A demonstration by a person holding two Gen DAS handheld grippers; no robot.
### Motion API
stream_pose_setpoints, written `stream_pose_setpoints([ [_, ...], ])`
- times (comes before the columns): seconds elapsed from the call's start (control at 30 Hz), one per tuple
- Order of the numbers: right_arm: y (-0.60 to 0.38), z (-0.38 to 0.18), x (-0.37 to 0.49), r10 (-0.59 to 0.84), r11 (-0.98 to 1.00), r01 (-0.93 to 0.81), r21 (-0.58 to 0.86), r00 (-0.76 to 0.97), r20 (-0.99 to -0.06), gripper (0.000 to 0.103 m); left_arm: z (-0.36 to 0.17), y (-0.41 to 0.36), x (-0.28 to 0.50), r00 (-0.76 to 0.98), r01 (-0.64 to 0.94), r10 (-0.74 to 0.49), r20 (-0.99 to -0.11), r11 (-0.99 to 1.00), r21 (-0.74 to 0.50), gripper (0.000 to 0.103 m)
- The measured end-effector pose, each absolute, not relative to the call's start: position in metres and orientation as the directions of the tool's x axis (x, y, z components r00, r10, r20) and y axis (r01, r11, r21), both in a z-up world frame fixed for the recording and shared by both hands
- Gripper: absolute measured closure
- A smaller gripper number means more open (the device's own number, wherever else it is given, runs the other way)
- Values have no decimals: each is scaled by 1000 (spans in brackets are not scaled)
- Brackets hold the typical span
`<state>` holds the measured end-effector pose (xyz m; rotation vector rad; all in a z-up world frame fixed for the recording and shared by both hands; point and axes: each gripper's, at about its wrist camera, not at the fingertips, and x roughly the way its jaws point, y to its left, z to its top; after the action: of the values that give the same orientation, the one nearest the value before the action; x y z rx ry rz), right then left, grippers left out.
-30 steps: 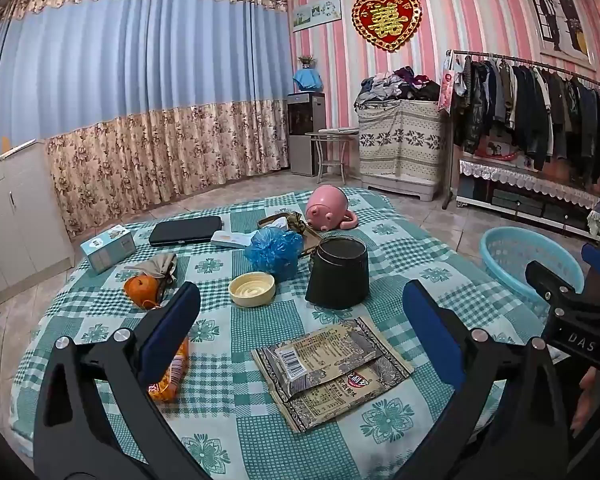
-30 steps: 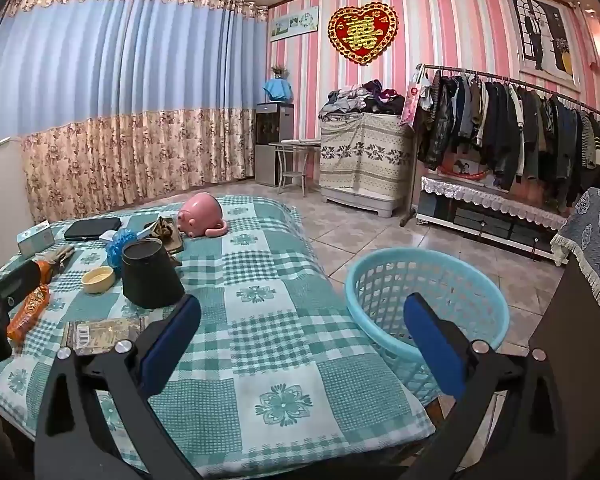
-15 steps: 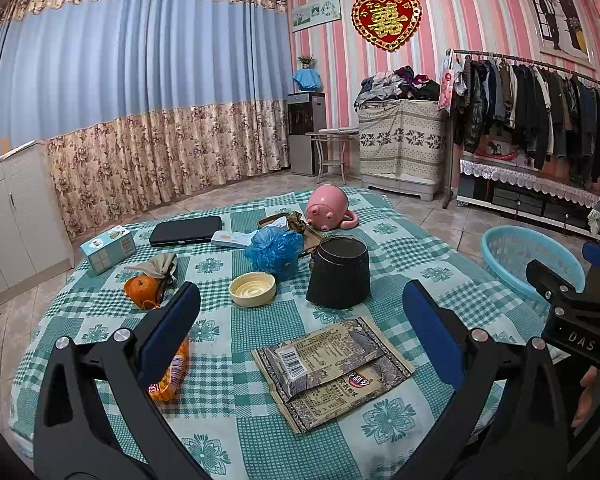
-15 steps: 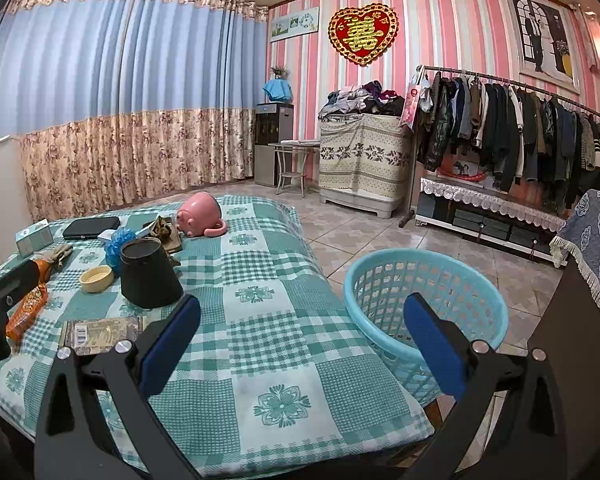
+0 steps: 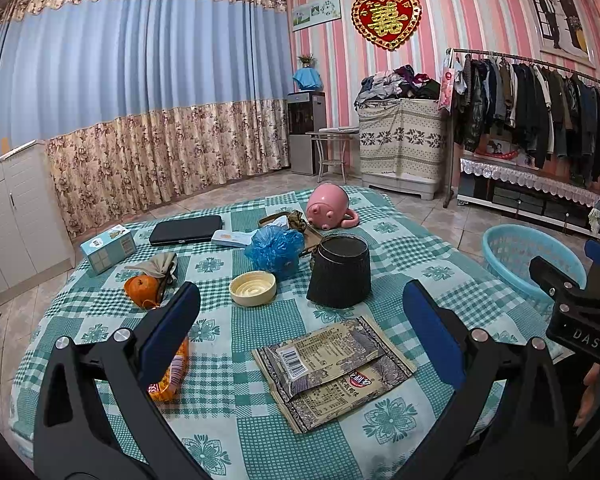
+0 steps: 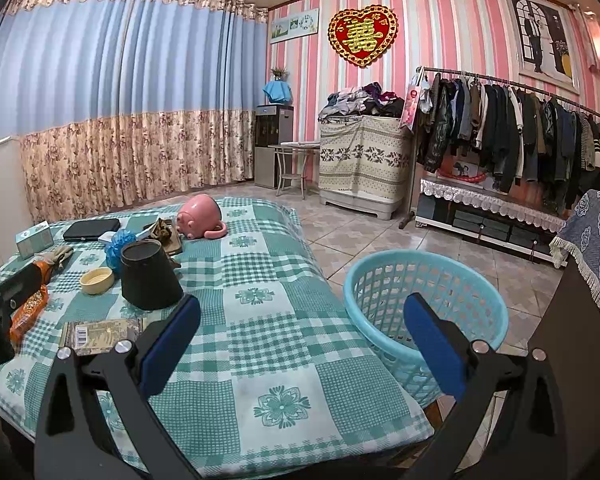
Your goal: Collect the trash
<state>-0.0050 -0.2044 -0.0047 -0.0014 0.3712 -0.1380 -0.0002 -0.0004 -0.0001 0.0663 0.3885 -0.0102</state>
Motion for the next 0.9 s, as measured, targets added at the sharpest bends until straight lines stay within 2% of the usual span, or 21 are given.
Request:
stream_pose_setpoints([
  [0.9,-206,4,-6,-137,990,136,-28,925,-354,4,0,-1,0,926,22,4,-378,998,65,5],
])
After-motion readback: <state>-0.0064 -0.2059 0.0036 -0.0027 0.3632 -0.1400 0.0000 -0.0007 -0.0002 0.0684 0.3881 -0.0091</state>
